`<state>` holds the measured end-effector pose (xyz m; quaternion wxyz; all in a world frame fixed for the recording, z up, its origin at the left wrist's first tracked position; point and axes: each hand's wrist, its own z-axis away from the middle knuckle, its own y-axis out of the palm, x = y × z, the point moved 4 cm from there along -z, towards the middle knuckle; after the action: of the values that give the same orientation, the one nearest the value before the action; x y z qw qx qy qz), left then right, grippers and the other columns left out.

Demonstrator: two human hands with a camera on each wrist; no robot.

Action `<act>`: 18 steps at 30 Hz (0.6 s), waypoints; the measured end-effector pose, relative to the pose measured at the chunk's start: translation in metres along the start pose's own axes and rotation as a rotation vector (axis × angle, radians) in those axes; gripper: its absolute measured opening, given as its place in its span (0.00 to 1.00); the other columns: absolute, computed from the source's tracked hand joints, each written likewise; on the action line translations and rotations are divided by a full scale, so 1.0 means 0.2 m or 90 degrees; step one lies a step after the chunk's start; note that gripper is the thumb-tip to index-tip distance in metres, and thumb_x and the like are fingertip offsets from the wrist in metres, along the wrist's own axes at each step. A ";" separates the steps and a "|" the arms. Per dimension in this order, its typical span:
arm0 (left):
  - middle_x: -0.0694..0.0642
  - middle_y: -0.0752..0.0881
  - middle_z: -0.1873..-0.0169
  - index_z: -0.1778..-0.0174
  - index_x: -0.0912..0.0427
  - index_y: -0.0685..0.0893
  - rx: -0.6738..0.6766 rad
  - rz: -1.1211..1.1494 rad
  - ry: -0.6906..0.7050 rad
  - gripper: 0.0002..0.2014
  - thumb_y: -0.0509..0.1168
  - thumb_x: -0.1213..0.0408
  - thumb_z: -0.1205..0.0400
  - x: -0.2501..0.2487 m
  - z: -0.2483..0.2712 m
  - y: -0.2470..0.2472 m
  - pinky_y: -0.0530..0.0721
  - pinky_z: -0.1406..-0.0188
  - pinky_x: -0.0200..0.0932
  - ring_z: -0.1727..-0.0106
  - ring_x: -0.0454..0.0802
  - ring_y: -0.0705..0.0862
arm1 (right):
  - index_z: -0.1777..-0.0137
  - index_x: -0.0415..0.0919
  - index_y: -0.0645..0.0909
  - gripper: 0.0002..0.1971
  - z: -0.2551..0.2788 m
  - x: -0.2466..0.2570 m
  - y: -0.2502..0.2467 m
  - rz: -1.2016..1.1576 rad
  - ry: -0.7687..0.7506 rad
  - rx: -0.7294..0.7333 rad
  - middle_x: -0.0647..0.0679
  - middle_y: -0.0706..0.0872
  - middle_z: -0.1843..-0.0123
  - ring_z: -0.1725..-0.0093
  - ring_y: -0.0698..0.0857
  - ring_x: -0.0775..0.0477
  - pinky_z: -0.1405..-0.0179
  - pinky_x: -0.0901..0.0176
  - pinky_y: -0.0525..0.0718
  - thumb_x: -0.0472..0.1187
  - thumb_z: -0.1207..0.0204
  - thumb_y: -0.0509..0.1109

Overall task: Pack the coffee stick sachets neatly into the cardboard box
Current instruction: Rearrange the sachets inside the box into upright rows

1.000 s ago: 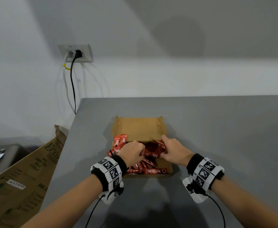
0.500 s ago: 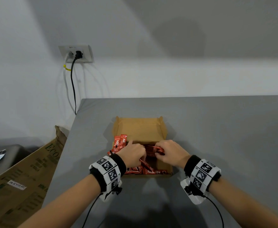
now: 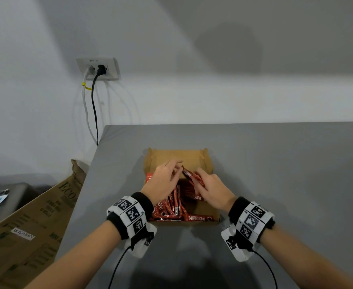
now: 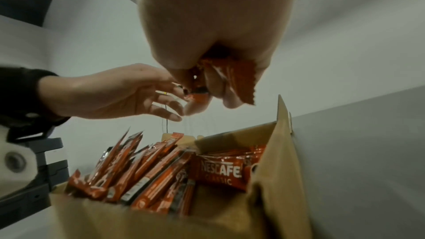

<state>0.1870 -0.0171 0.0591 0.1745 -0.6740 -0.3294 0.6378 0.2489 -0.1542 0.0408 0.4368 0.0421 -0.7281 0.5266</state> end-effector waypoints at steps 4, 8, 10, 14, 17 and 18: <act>0.46 0.85 0.59 0.41 0.59 0.81 0.050 0.064 -0.025 0.10 0.61 0.65 0.17 0.00 0.01 0.04 0.84 0.57 0.27 0.61 0.35 0.85 | 0.48 0.39 0.76 0.10 0.02 -0.01 0.02 -0.018 -0.014 0.018 0.52 0.86 0.64 0.69 0.83 0.55 0.68 0.68 0.78 0.44 0.15 0.55; 0.52 0.86 0.67 0.49 0.60 0.81 -0.021 0.136 -0.095 0.05 0.63 0.64 0.18 0.05 0.02 0.00 0.87 0.62 0.39 0.74 0.36 0.82 | 0.41 0.39 0.77 0.13 0.03 -0.08 -0.03 -0.054 0.050 -0.024 0.47 0.88 0.62 0.66 0.85 0.53 0.65 0.66 0.82 0.45 0.15 0.55; 0.53 0.85 0.68 0.51 0.59 0.80 -0.029 0.175 -0.115 0.03 0.62 0.65 0.17 0.06 0.02 -0.01 0.84 0.69 0.35 0.76 0.37 0.81 | 0.42 0.40 0.79 0.11 0.03 -0.10 -0.05 -0.078 0.065 -0.028 0.49 0.88 0.63 0.60 0.87 0.51 0.57 0.66 0.83 0.43 0.15 0.57; 0.52 0.86 0.67 0.52 0.57 0.81 -0.029 0.205 -0.092 0.02 0.64 0.67 0.18 0.05 0.02 -0.01 0.83 0.68 0.31 0.73 0.39 0.84 | 0.48 0.43 0.81 0.10 0.02 -0.08 -0.05 -0.016 0.040 -0.008 0.51 0.87 0.62 0.63 0.85 0.53 0.63 0.66 0.82 0.46 0.17 0.60; 0.48 0.88 0.60 0.53 0.58 0.87 -0.030 0.206 -0.024 0.05 0.69 0.69 0.22 0.04 0.03 -0.01 0.86 0.55 0.33 0.60 0.39 0.88 | 0.54 0.41 0.80 0.13 -0.01 -0.12 -0.08 0.052 0.051 -0.119 0.49 0.85 0.60 0.63 0.82 0.53 0.63 0.62 0.79 0.48 0.17 0.58; 0.47 0.88 0.57 0.54 0.58 0.89 -0.037 0.189 0.006 0.06 0.71 0.69 0.24 0.04 0.03 -0.02 0.86 0.51 0.33 0.55 0.38 0.87 | 0.54 0.39 0.80 0.14 -0.01 -0.13 -0.10 0.058 0.052 -0.164 0.48 0.86 0.58 0.61 0.83 0.51 0.60 0.58 0.81 0.48 0.17 0.58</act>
<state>0.1793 -0.0109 0.0550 0.0602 -0.7228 -0.2438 0.6438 0.2765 -0.1712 0.0376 0.4436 -0.0691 -0.7723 0.4494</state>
